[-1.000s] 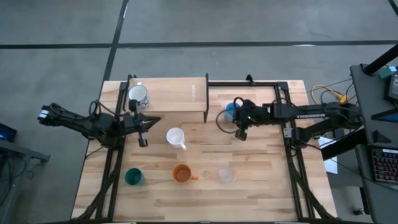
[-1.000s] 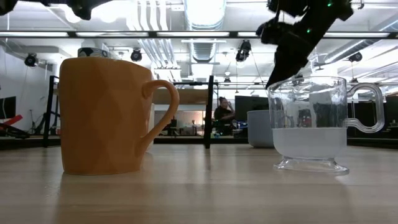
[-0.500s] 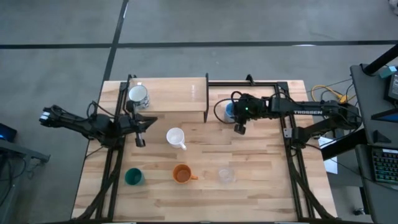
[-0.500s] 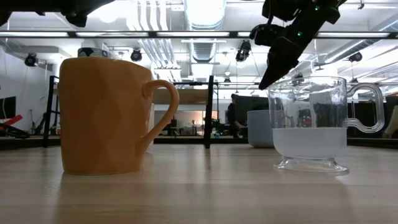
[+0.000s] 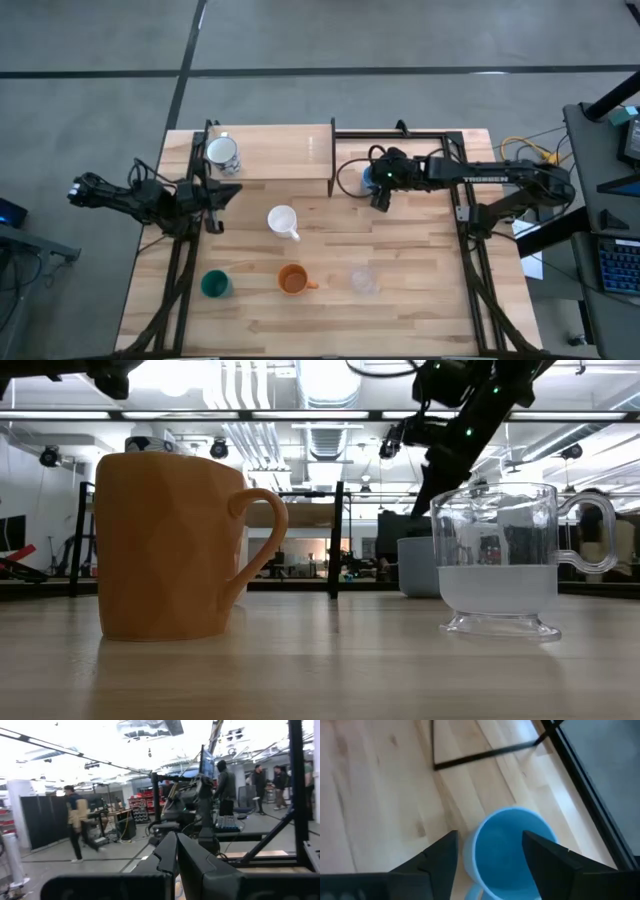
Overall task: Stack small to large cups/mugs on shelf
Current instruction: Put the blue mug on the shelf
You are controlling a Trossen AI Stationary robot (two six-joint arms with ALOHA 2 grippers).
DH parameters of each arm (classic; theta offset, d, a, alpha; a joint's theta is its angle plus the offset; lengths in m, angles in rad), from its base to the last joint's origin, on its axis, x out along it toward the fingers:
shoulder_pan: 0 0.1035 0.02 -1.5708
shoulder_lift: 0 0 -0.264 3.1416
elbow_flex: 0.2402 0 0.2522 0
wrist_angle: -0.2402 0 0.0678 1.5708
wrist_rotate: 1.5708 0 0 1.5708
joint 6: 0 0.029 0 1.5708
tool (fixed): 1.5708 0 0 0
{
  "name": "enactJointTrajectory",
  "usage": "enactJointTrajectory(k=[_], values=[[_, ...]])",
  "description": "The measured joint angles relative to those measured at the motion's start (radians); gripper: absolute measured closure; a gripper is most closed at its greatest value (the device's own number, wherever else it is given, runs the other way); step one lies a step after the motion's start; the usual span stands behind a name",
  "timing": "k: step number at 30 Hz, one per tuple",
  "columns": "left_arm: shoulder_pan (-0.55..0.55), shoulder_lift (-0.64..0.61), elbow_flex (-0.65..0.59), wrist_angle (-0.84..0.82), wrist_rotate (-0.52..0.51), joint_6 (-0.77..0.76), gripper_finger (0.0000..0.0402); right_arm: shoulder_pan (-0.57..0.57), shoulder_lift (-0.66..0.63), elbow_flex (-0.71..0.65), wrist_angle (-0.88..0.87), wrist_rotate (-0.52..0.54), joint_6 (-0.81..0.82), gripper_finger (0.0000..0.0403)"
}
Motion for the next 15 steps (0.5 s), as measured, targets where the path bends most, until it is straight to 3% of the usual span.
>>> enactJointTrajectory(k=[15], values=[[0.0, -0.005, -0.002, -0.006, 0.019, 0.0, 0.0402, -0.011, 0.102, 0.0, 0.009, -0.031, 0.012, 0.0177]])
